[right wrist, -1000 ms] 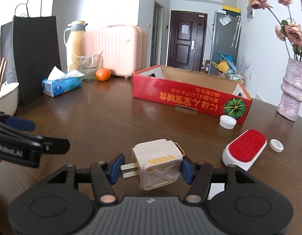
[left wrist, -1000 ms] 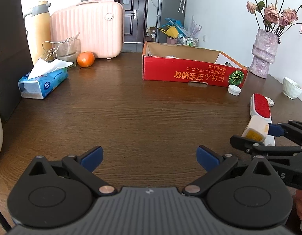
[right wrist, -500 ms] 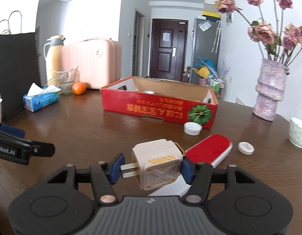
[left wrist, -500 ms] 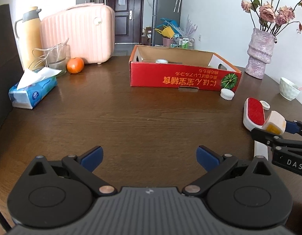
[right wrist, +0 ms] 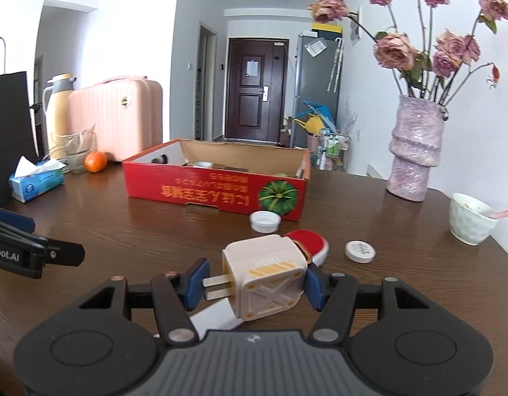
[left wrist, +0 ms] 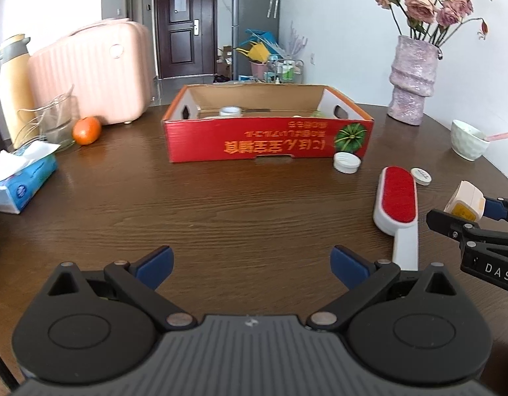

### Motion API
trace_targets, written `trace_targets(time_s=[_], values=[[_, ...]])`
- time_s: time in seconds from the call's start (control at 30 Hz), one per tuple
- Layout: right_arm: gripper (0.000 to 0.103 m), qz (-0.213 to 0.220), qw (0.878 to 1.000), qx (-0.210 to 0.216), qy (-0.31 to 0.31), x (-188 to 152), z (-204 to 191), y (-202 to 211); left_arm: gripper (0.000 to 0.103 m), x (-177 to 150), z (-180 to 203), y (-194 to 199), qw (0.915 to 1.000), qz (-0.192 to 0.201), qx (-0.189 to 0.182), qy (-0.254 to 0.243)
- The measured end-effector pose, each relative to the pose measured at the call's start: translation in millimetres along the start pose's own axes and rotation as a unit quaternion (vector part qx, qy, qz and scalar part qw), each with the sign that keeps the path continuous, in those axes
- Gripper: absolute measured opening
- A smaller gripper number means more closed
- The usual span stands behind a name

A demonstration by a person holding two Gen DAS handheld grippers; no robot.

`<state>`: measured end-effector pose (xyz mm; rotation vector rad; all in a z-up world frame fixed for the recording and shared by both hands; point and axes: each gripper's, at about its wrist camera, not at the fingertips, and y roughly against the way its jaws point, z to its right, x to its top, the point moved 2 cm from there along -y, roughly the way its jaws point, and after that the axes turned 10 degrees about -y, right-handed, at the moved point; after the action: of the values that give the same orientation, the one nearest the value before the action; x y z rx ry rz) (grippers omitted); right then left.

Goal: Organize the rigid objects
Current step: 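Move the left gripper to the red lint brush while right holds the adapter, then close the left gripper on the red lint brush and lift it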

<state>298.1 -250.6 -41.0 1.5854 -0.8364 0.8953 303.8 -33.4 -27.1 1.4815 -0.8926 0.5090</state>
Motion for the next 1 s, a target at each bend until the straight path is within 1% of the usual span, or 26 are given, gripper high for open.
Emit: trace_targets(time_s=[0.23,0.53,0.67,0.77,1.0], values=[[0.059,0.004,1.000,-0.025,-0.010,6,32,-4,0.103,15,26,-17,0.9998,-0.004,-0.017,-0.010],[0.059,0.007,0.999,-0.048,-0.016,14,66,-13,0.103,36,66,-39,0.9988,-0.002,-0.032,-0.036],[0.059,0.002,0.998,-0.054,-0.025,16,79,-22,0.103,46,84,-53,0.9983,-0.005,-0.039,-0.044],[0.059,-0.002,0.997,-0.055,-0.046,15,88,-26,0.103,51,97,-64,0.9974,-0.006,-0.047,-0.054],[0.059,0.004,0.996,-0.069,-0.064,16,99,-28,0.103,59,124,-92,0.9946,-0.015,-0.066,-0.078]])
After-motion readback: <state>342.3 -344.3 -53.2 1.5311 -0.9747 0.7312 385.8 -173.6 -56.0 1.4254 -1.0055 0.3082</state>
